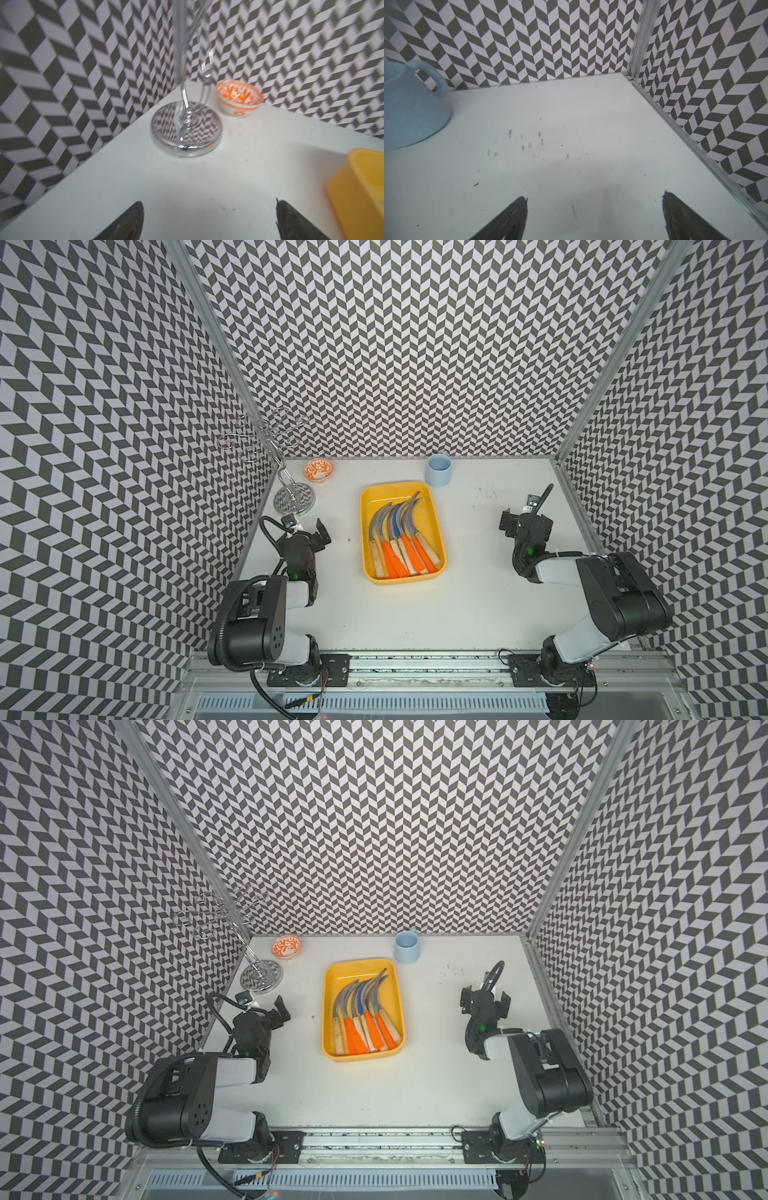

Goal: Put small sickles into storage boxes
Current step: Reset both arms

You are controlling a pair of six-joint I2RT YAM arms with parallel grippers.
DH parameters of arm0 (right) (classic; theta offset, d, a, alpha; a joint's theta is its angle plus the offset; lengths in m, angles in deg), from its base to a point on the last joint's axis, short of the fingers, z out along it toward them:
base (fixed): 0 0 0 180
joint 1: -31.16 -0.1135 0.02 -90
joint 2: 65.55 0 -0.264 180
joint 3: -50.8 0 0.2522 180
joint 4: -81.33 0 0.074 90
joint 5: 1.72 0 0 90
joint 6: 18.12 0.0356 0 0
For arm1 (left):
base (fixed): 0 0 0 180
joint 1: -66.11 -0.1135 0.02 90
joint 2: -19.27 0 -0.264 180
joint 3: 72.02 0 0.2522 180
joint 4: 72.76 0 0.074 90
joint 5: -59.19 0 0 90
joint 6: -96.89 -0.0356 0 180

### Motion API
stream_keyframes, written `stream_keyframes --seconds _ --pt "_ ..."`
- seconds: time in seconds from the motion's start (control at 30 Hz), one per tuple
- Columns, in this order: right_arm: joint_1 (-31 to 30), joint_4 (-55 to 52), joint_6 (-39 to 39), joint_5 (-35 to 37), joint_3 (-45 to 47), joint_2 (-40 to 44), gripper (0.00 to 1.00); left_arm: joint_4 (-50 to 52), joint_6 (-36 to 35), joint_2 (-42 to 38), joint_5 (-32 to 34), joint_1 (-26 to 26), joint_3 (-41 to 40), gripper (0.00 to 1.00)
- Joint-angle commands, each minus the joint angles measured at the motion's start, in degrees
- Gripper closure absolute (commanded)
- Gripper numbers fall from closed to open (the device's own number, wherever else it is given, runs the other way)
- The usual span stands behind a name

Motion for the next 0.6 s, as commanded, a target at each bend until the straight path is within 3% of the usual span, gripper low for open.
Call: stream_keyframes --seconds 0.0,0.07,0.13,0.2,0.33,0.47,0.57 --pt "1.1 15.9 -1.0 -3.8 6.2 3.9 0.01 -13.6 -4.9 3.3 1.7 2.3 -1.0 0.0" --pt "2.4 22.5 0.0 -6.1 10.6 5.1 0.01 -15.4 -7.5 6.5 2.2 3.5 0.9 0.0" --pt "3.1 22.7 -1.2 -10.4 10.7 4.1 0.01 -13.5 -7.2 5.7 1.9 3.5 1.2 0.0" --pt "3.0 36.6 -2.2 -10.6 15.3 0.3 0.01 -13.9 -7.3 5.5 2.1 3.7 0.9 0.0" --pt "3.1 25.0 -0.9 -9.3 11.7 3.4 0.01 -13.8 -7.3 5.4 2.2 3.7 0.8 0.0" --pt "3.1 35.2 -1.4 -8.7 13.4 0.4 0.01 -13.8 -7.3 5.5 2.2 3.7 0.8 0.0" --pt "3.1 32.8 -1.2 -8.8 14.4 1.1 0.01 -13.3 -7.3 5.6 2.0 3.7 1.1 0.0"
